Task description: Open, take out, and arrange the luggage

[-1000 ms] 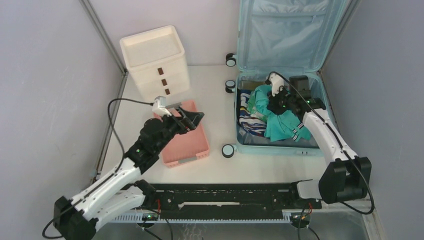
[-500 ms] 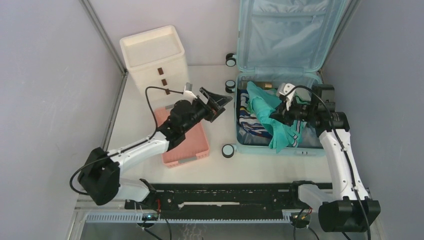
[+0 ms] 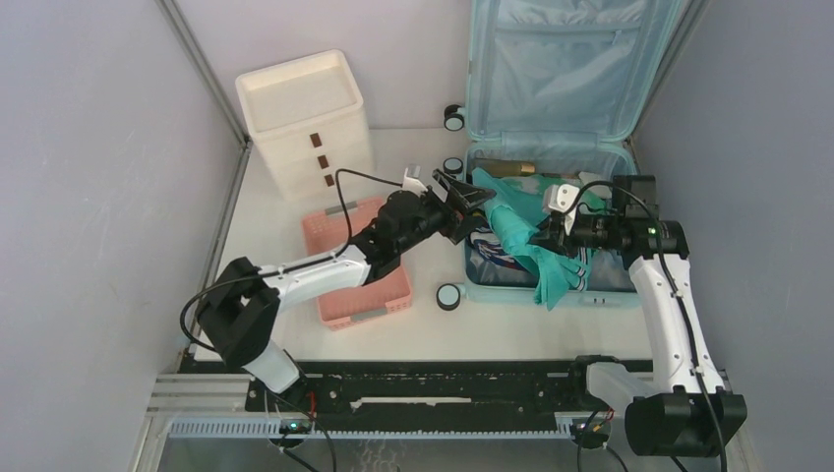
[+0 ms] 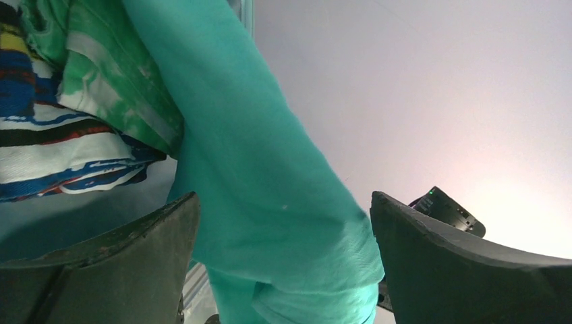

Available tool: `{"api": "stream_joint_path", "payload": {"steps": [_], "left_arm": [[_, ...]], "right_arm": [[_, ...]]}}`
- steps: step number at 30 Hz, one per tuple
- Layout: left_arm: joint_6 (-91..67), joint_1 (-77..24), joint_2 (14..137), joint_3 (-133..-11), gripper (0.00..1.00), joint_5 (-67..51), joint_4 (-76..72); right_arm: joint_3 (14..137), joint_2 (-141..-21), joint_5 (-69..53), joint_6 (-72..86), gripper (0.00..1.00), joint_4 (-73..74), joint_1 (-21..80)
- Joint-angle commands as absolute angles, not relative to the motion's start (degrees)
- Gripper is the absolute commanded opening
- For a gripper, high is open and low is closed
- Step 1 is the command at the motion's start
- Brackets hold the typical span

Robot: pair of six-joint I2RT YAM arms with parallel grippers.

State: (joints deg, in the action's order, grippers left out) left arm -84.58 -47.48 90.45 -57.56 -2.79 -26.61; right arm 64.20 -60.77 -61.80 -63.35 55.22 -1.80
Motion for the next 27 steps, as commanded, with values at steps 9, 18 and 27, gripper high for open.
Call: {"api": "stream_joint_path", "payload": {"steps": [9, 18, 27], "left_arm": [[-86.04, -49.45, 95.32, -65.39, 0.81, -7.57, -29.57], [-73.75, -48.90, 91.85, -65.88, 0.01, -8.91, -24.80], [-42.82, -48.03, 81.73, -69.29, 0.00, -0.87, -1.05]], "right_arm": [[60.73, -55.74, -62.32, -69.39, 0.00, 48.55, 5.52], [60.73, -55.16, -61.08, -68.00, 0.00, 47.11, 7.29], [60.71, -52.95, -64.20, -64.92, 0.52, 52.11, 7.17]]}}
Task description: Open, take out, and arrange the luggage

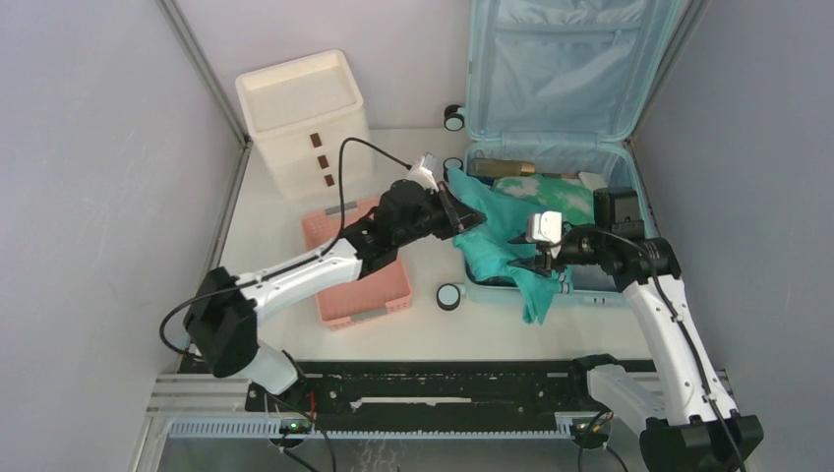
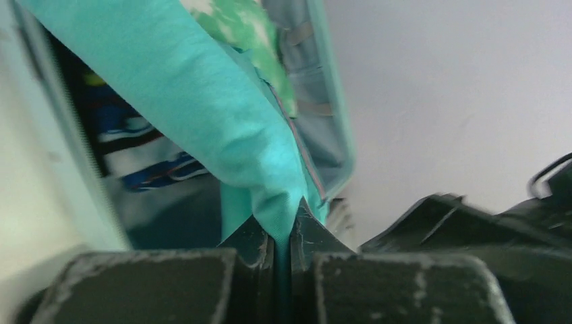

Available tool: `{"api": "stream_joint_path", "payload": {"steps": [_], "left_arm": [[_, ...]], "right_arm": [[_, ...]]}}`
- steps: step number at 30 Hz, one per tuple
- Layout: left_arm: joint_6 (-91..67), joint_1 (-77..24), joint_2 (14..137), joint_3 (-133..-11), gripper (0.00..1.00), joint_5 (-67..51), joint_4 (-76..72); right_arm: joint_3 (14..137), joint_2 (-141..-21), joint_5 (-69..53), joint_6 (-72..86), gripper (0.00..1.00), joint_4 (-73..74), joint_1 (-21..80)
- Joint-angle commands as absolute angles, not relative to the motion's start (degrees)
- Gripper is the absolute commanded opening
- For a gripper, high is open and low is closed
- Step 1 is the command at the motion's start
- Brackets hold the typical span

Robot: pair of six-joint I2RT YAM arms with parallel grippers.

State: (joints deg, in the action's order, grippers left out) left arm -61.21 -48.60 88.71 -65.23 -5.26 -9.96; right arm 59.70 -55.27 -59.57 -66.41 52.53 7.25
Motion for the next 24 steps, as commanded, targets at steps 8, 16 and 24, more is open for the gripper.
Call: {"api": "stream_joint_path", "payload": {"steps": [8, 16, 24], "left_arm": [[-22.12, -47.91, 74.28, -69.84, 0.00, 10.97, 12.63], [-13.15, -45.73, 70.78, -70.52, 0.00, 16.73, 20.22], [-11.02, -41.27, 66.34, -68.98, 0.00, 19.52, 22.76]], "right_arm": [[60.73, -51.38, -68.33, -55.08, 0.71, 49.20, 3.73], [58.80, -52.41, -68.54, -48.23, 0.72, 45.03, 1.10], [56.17, -52.34, -66.95, -45.71, 0.72, 41.97, 0.97]]}}
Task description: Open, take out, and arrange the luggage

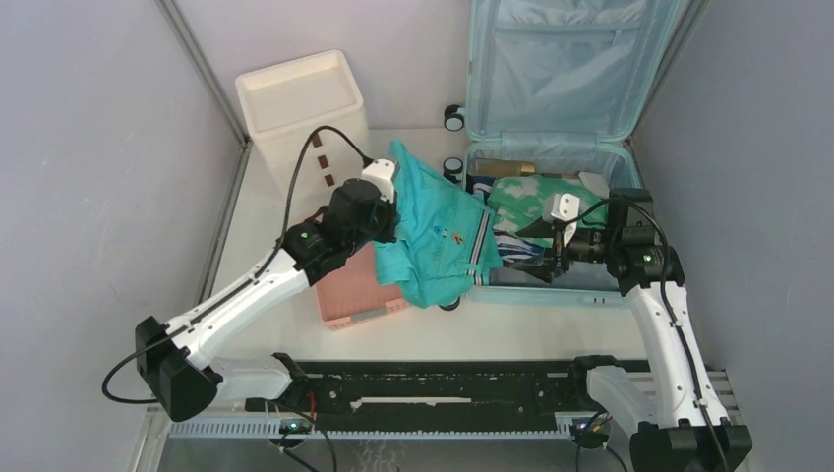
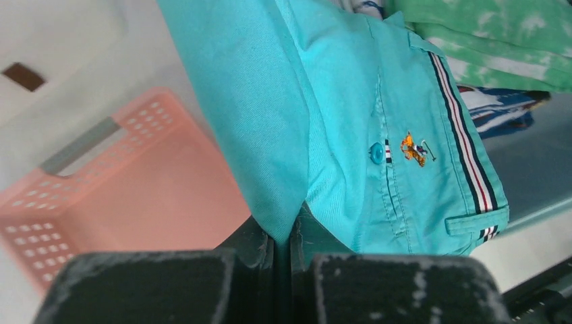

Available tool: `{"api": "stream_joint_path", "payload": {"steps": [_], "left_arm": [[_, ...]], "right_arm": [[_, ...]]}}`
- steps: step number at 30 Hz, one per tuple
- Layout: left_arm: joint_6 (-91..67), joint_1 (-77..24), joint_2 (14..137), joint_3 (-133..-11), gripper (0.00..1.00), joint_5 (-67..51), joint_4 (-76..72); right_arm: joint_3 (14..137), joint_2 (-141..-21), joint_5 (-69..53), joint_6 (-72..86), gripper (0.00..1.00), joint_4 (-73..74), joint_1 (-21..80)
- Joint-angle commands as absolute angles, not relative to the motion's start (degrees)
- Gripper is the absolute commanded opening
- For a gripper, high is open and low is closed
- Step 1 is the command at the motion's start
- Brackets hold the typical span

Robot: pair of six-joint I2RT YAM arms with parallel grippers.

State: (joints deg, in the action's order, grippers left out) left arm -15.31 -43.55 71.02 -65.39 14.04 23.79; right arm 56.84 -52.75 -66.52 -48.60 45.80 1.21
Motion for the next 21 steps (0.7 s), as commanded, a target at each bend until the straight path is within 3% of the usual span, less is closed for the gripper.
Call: {"api": "stream_joint_path", "payload": {"steps": [1, 10, 21], "left_arm": [[-10.92, -41.15, 65.75, -68.57, 0.00, 19.69, 22.76], [-8.31, -41.01, 64.99, -69.82, 0.00, 18.65, 24.49], [-13.67, -37.54, 56.34, -66.12, 0.00, 22.65, 37.73]], "right_arm": [[55.87, -52.48, -66.67, -45.17, 0.73, 41.44, 0.97], [53.02, -56.00, -63.27, -25.75, 0.79, 25.16, 9.04], [52.16, -57.04, -61.11, -27.77, 0.79, 26.50, 9.13]]}}
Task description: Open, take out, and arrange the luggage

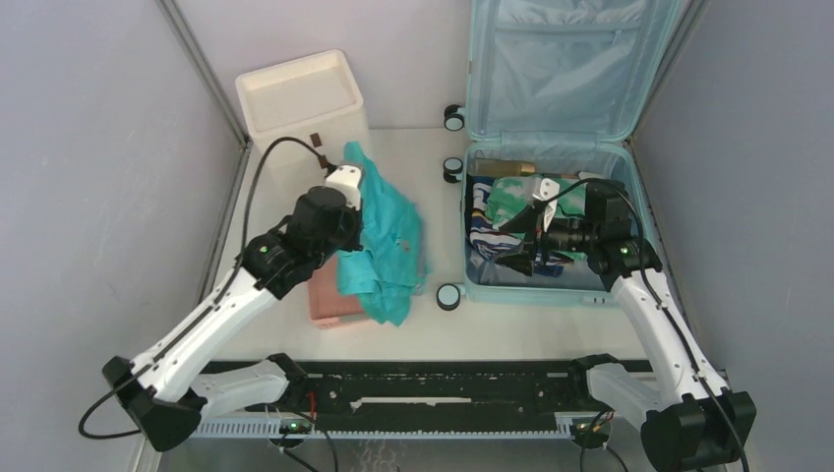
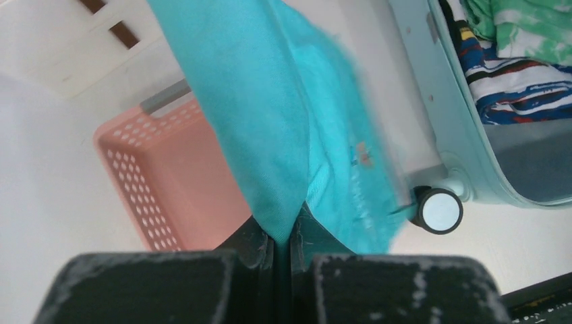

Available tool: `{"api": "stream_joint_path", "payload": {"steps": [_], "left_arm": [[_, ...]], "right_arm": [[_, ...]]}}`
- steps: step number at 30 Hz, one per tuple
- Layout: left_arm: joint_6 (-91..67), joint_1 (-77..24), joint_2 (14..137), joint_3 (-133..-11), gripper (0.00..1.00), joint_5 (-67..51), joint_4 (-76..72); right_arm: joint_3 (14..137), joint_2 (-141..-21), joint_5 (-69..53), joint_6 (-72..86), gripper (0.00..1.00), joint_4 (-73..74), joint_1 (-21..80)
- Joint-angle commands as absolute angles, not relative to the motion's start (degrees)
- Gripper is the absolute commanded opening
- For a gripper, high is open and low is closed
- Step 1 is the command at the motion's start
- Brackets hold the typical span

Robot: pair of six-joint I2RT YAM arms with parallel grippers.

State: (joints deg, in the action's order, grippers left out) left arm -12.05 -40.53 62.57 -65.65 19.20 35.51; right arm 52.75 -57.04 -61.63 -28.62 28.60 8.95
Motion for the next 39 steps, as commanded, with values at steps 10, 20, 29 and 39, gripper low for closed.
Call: {"api": "stream_joint_path", "payload": {"steps": [10, 20, 29, 39], "left_arm": [[-18.15, -21.47, 61.06, -53.19, 0.00, 16.00, 36.83], [-15.43, -17.58, 60.59, -64.62, 0.00, 0.64, 36.87], [-7.05, -16.92, 58.66, -84.19, 0.00, 8.70, 53.95], [3.70, -2.89, 61.40, -75.24, 0.00, 11.77, 53.19]], "right_arm": [[51.50, -57.77, -60.28, -28.71, 0.79, 26.78, 10.29], [51.50, -57.54, -59.55, -29.16, 0.79, 27.61, 13.34], [51.50, -57.91, -59.65, -29.17, 0.79, 27.19, 13.35], [51.50, -58.47, -59.91, -28.68, 0.79, 26.61, 13.36]]}}
